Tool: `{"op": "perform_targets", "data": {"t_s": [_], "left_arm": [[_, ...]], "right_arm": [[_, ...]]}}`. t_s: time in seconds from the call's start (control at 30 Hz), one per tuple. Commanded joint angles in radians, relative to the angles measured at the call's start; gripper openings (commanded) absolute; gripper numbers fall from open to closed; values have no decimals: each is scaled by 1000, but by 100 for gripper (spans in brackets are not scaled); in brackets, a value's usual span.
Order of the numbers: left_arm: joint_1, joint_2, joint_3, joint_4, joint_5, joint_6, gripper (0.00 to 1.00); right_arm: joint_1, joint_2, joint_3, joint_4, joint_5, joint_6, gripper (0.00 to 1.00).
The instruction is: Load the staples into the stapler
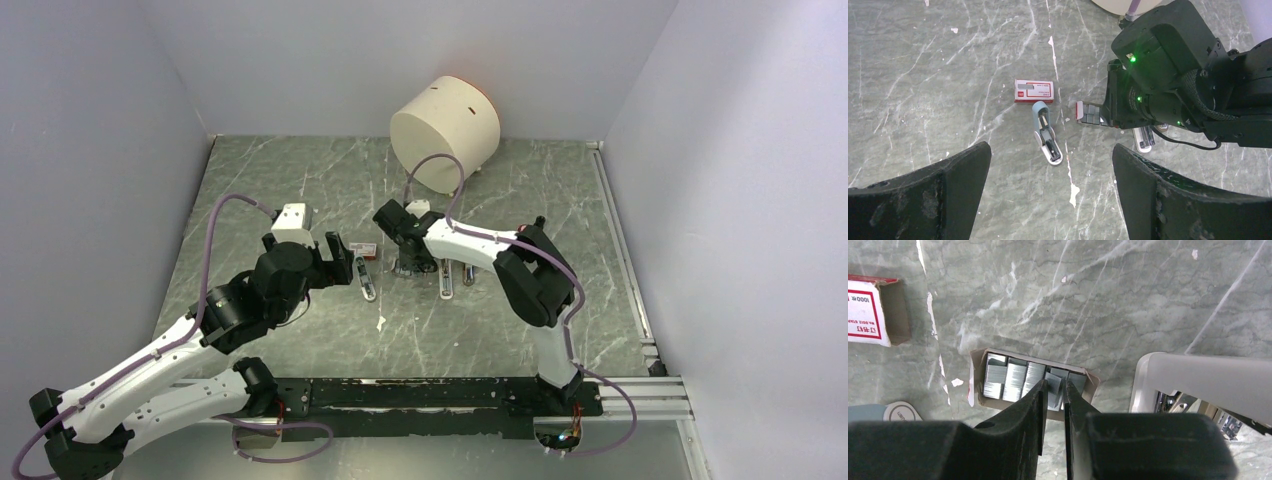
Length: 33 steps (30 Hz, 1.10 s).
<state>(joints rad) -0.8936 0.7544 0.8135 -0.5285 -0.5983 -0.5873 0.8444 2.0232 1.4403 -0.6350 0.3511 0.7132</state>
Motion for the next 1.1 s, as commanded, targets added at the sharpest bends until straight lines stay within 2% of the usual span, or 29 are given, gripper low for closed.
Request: {"op": "perform_targets", "data": {"t_s": [0.0,0.37,0.73,0.9,1.07], "left_arm": [[7,-9,-5,3,-7,1,96],[5,-9,-7,2,-8,-1,96],[5,0,-5,4,-11,-3,96],[5,6,-3,3,-14,-1,96],[6,5,-1,0,-17,-1,96]], "right_arm": [[2,-55,-23,15,12,20,22],[-10,-95,-57,71,21,-4,23],[-70,-28,-29,93,92,-56,25],[-79,-2,-16,105,59,-95,25],[-77,-43,-51,206,-34,-227,29]]}}
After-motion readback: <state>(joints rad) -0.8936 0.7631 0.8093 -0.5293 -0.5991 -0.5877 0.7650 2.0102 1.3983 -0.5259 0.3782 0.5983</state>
